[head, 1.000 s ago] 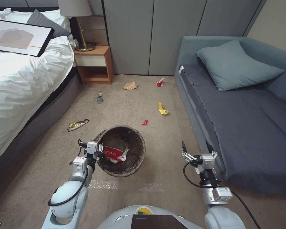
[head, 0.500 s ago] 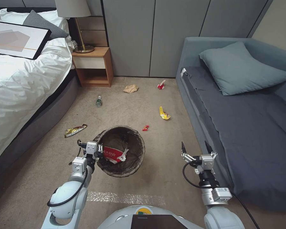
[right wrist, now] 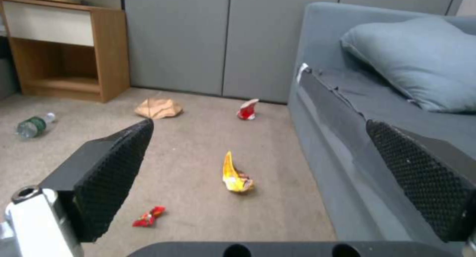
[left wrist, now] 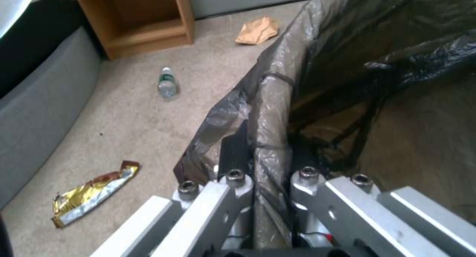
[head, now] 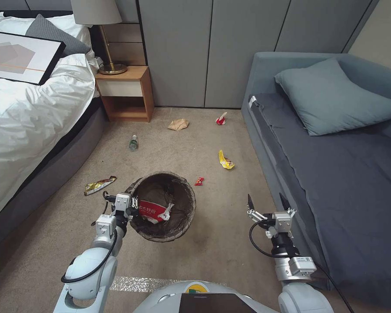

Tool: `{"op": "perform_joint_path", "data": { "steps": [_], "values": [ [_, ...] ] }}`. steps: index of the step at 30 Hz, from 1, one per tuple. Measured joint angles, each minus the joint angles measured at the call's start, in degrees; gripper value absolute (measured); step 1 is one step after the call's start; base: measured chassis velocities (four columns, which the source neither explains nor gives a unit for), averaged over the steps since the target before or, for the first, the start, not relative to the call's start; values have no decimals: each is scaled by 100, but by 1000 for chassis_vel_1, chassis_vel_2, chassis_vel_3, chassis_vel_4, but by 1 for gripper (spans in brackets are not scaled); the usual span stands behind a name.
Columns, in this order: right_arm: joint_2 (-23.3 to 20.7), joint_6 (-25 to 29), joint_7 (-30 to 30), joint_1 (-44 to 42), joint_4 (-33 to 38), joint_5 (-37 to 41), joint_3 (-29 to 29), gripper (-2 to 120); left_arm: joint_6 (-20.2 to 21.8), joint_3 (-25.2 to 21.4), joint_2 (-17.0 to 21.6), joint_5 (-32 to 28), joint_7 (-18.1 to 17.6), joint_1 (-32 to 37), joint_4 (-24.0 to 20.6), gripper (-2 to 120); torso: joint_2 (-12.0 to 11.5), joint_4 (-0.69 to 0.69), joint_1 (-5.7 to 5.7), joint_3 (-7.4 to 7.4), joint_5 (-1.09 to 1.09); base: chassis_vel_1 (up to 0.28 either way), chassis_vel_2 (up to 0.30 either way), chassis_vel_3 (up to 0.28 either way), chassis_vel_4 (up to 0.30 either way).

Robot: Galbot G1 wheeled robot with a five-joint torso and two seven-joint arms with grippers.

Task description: Pick up the trash bin, then pick up the garbage from the floor and place it into the trash bin.

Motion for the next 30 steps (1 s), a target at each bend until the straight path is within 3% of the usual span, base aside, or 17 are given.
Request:
{"op": "perform_joint_path", "data": {
  "steps": [30],
  "values": [
    [11, 14, -3, -8, -7, -18, 3, 100, 9, -48, -18, -57, -2, 21, -2, 3, 0, 0, 0, 0, 0, -92, 91, 92, -90]
  ]
}}
